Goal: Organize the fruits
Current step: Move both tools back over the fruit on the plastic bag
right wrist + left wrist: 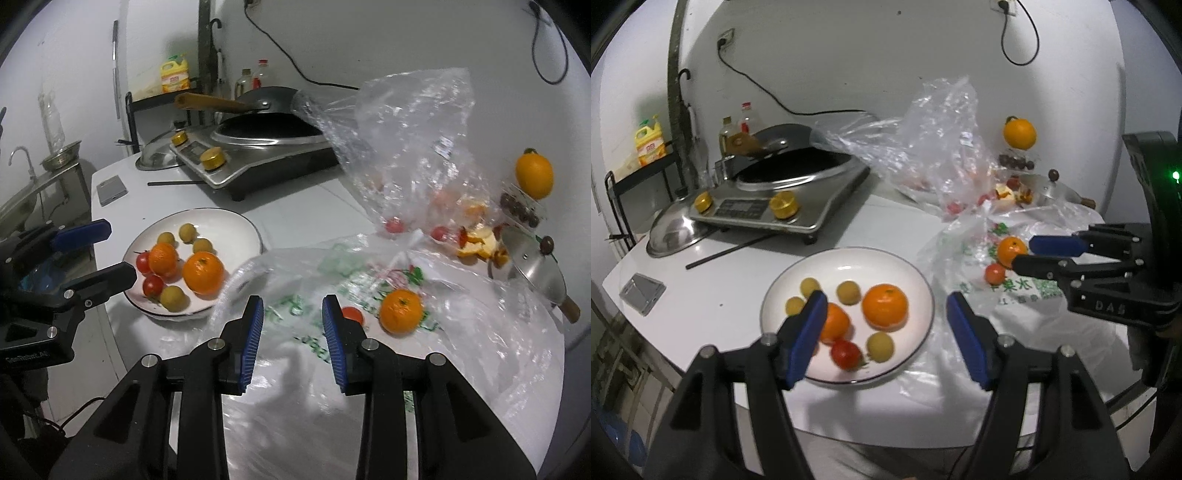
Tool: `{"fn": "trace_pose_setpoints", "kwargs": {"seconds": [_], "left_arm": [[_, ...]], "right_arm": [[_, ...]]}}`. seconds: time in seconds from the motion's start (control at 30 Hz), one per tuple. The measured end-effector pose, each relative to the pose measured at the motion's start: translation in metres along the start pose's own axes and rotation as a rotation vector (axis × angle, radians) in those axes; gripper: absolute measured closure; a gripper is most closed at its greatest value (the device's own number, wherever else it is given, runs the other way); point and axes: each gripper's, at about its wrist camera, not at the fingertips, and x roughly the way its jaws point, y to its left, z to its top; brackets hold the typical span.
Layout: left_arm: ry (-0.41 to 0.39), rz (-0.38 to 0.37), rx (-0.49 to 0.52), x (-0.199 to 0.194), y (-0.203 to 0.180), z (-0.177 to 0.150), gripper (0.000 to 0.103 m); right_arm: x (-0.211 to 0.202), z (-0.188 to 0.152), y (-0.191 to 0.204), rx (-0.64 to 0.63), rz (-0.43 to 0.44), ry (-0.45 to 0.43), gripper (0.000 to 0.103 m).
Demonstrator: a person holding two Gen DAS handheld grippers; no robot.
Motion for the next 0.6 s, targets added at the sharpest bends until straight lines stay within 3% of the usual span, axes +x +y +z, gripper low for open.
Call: {"fn": "trace_pose_setpoints", "kwargs": {"seconds": [0.6], "left_arm": [[0.026, -0.023, 0.099, 0.032, -0.061, 0.011, 0.035]], "right_arm": [[-0.002, -0.021, -0.055, 0.074, -0.019, -0.003, 0.068]]}}
